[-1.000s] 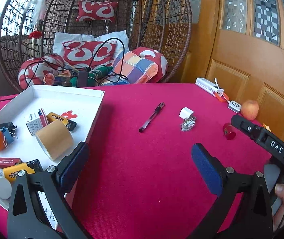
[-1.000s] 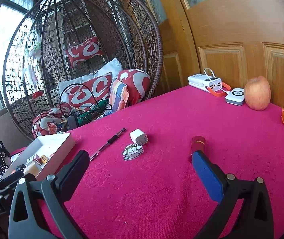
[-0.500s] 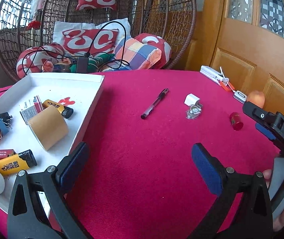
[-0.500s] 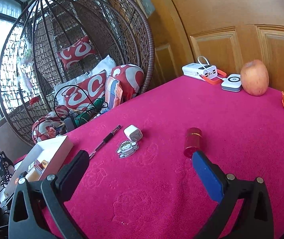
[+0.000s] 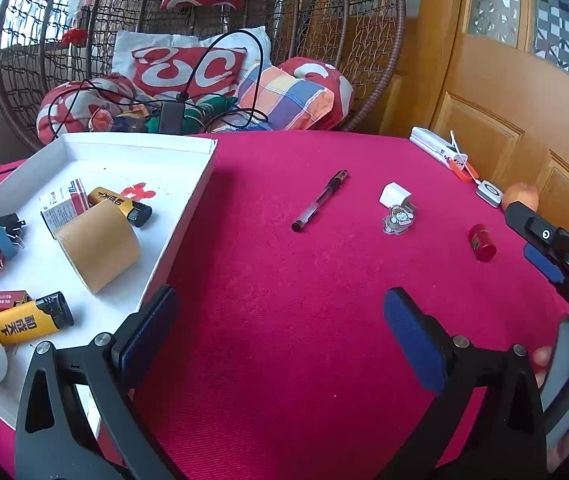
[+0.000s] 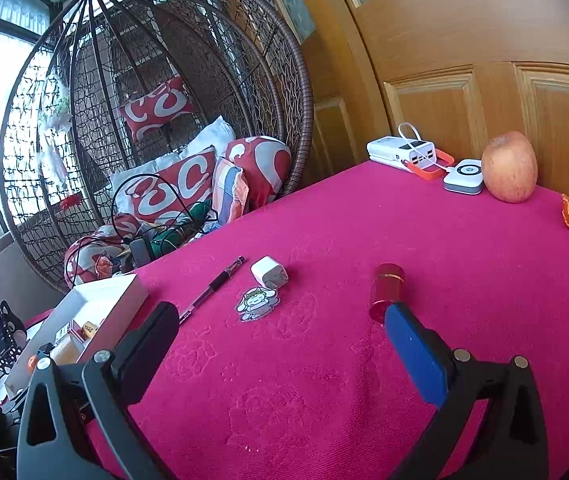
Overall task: Organize rigid objects
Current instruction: 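Move the left gripper to the black pen while the right moves to the cat badge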
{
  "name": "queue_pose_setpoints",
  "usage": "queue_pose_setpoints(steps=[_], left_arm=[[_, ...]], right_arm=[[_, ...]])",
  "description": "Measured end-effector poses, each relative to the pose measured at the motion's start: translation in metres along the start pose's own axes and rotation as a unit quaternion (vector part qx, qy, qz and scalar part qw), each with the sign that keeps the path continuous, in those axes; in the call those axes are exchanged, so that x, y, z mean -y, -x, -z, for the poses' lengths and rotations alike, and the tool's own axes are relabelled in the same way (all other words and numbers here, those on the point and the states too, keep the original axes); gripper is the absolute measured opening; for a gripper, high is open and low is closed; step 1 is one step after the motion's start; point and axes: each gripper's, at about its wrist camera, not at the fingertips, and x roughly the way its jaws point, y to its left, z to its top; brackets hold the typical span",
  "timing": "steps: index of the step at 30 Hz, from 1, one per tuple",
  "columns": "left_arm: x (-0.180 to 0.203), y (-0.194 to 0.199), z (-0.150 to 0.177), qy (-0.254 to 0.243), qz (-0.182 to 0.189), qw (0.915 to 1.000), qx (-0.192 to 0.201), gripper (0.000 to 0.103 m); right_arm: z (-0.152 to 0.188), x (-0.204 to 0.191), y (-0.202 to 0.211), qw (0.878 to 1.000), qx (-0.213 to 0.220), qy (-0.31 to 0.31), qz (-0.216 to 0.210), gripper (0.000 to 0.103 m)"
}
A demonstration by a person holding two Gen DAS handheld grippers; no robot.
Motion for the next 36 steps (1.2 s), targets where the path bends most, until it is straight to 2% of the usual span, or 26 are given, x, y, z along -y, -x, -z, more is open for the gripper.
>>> queue_pose_setpoints(steps=[8, 36], left_arm=[[0.0074, 0.0022, 0.0003, -0.017, -0.001, 0.9998, 0.005, 0.103], [0.0042, -0.0001, 0.0005, -0.008, 0.0, 1.0, -0.001, 0.103]], right_arm=[[0.0, -0.0044, -0.0005, 1.0, 0.0, 0.009, 0.007, 0.103], [0.0006, -0.0037, -0.0049, 1.0, -0.014, 0.008, 0.013, 0.103]])
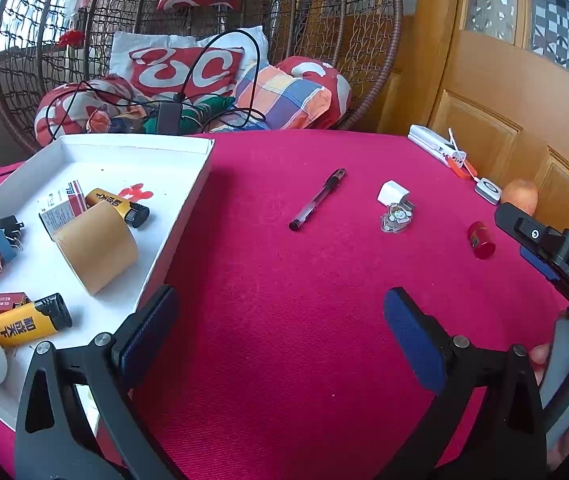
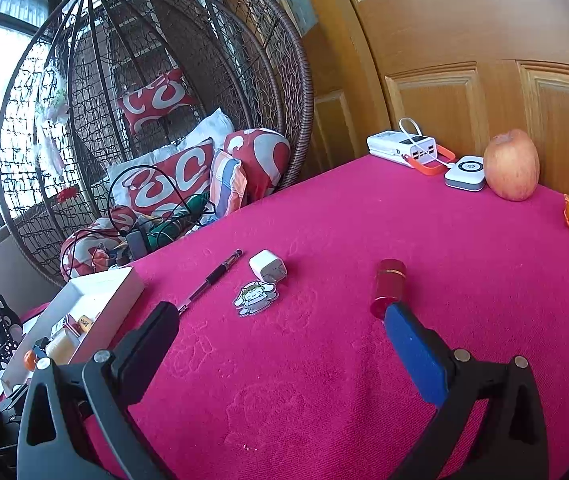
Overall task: Organize rigid objects
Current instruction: 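Move the left gripper to the black pen while the right moves to the cat badge, then grasp the black pen with the left gripper while the right grasps the cat badge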
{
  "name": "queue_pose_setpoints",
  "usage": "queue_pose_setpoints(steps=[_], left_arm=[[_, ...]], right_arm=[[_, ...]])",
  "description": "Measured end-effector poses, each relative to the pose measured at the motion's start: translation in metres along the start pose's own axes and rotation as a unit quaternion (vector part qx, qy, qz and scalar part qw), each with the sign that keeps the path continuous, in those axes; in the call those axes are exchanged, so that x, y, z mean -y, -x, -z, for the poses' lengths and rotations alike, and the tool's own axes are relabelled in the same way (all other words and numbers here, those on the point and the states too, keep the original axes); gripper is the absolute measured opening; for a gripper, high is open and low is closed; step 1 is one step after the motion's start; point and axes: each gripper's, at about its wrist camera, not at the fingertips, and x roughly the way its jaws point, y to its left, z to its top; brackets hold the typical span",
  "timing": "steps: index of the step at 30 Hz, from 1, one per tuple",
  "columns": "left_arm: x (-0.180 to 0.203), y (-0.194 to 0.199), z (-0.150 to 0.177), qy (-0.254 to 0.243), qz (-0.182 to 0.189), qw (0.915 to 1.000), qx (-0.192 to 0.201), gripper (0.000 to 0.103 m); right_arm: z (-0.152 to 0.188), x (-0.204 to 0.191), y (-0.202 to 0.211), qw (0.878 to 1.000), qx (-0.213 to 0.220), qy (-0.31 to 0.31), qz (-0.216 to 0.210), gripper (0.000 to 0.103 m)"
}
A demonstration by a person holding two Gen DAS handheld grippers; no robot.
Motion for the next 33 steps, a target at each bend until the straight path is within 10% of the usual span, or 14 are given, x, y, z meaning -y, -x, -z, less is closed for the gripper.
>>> queue_pose_setpoints(steps=[10, 15, 22, 27, 29, 33], left_arm=[[-0.012, -0.002, -0.001, 0.031, 0.017, 0.9994, -0.005, 0.103], [-0.012, -0.002, -0.001, 0.033, 0.022, 0.9992, -0.008, 0.103], [-0.012, -0.003, -0.001, 0.031, 0.024, 0.9992, -0.01, 0.103], [-0.013, -0.007, -0.001, 0.032, 0.03, 0.9988, -0.021, 0.103], [-0.013, -0.007, -0.001, 0.031, 0.03, 0.9988, -0.022, 0.103], [-0.013, -0.007, -0.006, 0.028, 0.041, 0.9986, -0.018, 0.103]], right_arm=[[-0.006, -0.011, -0.025, 0.997, -0.058, 0.057, 0.008, 0.103], [0.005, -0.028, -0.067, 0.968, -0.167, 0.178, 0.055, 0.103], [-0.013, -0.041, -0.114, 0.967, -0.196, 0.163, 0.028, 0.103], [-0.005, -0.059, -0.137, 0.96, -0.21, 0.185, 0.033, 0.073], [-0.008, -0.059, -0.131, 0.962, -0.2, 0.183, 0.019, 0.045], [-0.01, -0.044, -0.115, 0.971, -0.19, 0.147, -0.018, 0.045]])
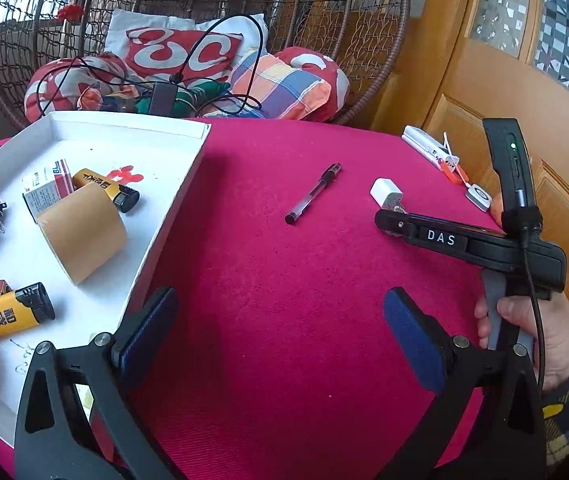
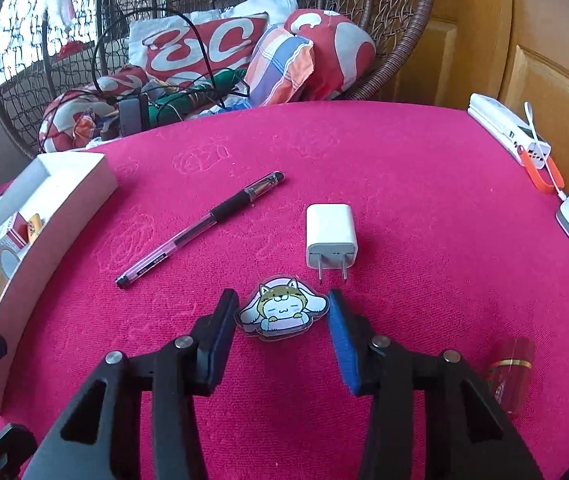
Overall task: Organize rigid objects
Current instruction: 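Grasp the black pen with the left gripper while the right grasps the cat badge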
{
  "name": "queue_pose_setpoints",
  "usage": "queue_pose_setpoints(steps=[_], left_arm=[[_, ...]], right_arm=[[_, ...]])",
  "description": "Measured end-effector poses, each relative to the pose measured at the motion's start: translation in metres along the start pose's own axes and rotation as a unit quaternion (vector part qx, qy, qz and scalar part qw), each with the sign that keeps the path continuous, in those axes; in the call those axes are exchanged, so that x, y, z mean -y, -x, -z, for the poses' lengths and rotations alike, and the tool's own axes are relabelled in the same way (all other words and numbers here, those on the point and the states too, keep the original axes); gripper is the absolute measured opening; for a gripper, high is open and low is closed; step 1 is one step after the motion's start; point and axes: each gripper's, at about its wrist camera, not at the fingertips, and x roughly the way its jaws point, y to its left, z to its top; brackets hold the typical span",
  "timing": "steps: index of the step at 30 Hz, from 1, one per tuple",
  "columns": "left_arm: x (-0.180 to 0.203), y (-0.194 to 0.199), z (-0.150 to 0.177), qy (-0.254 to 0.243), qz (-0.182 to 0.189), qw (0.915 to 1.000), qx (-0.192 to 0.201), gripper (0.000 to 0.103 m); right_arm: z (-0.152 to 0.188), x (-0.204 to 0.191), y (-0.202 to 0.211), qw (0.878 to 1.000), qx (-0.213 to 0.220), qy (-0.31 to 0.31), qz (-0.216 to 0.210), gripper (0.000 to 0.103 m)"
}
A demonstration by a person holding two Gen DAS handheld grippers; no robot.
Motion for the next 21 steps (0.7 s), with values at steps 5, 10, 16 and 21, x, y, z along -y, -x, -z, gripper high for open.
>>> queue_pose_setpoints(steps=[5, 10, 16, 21], left_arm=[[0.019, -0.018, -0.042, -0.041, -0.005, 0.9991, 0.012, 0.103], [0.052, -0.088, -0.071, -0.131, -0.063, 0.9884, -0.043, 0.103], [0.047, -0.138, -0.076, -0.143, -0.066, 0.9823, -0.101, 0.079], [0.043, -0.136, -0.076, -0.144, -0.023, 0.9839, -0.103, 0.052]], right_arm=[[0.006, 0.014, 0.014, 0.998, 0.029, -0.043, -0.025, 0.045], [0.007, 0.031, 0.011, 0.993, 0.03, -0.094, -0.065, 0.045], [0.012, 0.047, 0.009, 0.982, 0.03, -0.149, -0.108, 0.046], [0.012, 0.034, 0.019, 0.985, 0.044, -0.118, -0.114, 0.046]])
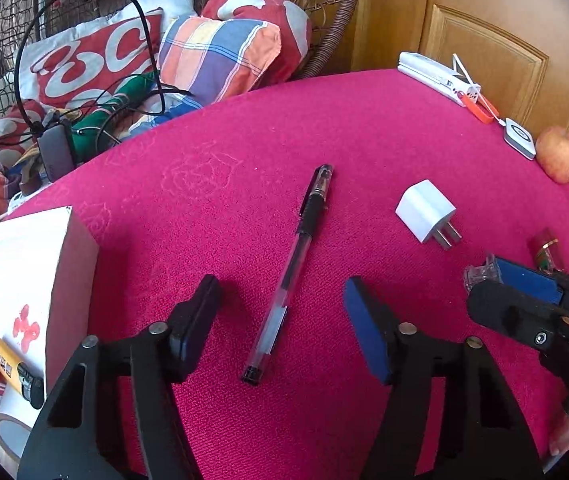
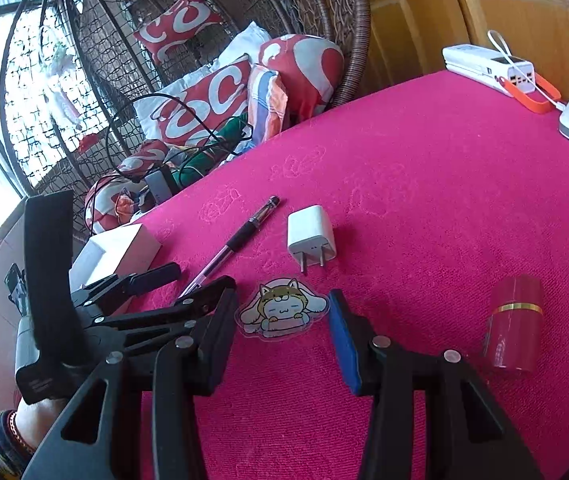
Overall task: Organize rigid objects
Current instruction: 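Grasp the black pen with the left gripper while the right grasps the cat badge, then carry the pen and cat badge over the white tray with both grippers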
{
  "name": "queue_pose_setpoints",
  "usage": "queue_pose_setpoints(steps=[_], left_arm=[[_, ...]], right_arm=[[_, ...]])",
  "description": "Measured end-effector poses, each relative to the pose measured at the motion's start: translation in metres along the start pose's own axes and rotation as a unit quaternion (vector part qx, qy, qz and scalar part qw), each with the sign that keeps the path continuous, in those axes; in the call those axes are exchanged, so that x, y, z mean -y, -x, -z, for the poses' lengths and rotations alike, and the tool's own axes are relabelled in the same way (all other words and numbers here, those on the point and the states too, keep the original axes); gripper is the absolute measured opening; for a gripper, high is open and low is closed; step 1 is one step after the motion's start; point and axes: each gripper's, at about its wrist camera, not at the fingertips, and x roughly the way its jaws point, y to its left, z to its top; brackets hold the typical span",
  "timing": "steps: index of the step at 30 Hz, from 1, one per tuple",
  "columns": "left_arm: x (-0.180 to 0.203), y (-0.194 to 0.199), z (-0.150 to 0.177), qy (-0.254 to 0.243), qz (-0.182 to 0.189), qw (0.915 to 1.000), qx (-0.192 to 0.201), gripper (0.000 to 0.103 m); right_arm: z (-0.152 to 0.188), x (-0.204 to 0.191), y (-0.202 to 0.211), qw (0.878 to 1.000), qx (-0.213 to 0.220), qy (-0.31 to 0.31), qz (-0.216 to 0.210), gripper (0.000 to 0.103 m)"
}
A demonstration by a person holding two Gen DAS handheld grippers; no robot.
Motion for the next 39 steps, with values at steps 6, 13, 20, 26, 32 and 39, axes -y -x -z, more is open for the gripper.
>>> queue_pose_setpoints(steps=[6, 13, 20, 26, 32, 39], left_arm=[[0.006, 0.007, 0.007, 0.013, 0.017, 0.9997, 0.008, 0.01], [0.001, 0.054, 0.031, 0.059, 0.047, 0.9948, 0.068, 0.008], [-0.009, 0.109, 0.049, 0.079, 0.063, 0.9874, 0.122, 0.008], [-0.016, 0.151, 0.058, 0.088, 0.064, 0.9795, 0.17, 0.008], [-0.031, 0.183, 0.067, 0.102, 0.069, 0.9725, 0.198, 0.008], [-0.061, 0.213, 0.08, 0.13, 0.061, 0.9632, 0.227, 0.008]], right_arm=[[0.0, 0.01, -0.002, 1.0, -0.005, -0.025, -0.012, 0.046], [0.002, 0.008, 0.009, 0.999, 0.03, -0.028, -0.034, 0.046], [0.009, -0.016, 0.04, 0.996, 0.077, -0.005, -0.04, 0.046], [0.008, -0.043, 0.064, 0.993, 0.102, 0.018, -0.047, 0.046], [0.005, -0.066, 0.082, 0.99, 0.123, 0.041, -0.056, 0.046], [0.007, -0.09, 0.089, 0.988, 0.126, 0.064, -0.063, 0.046]])
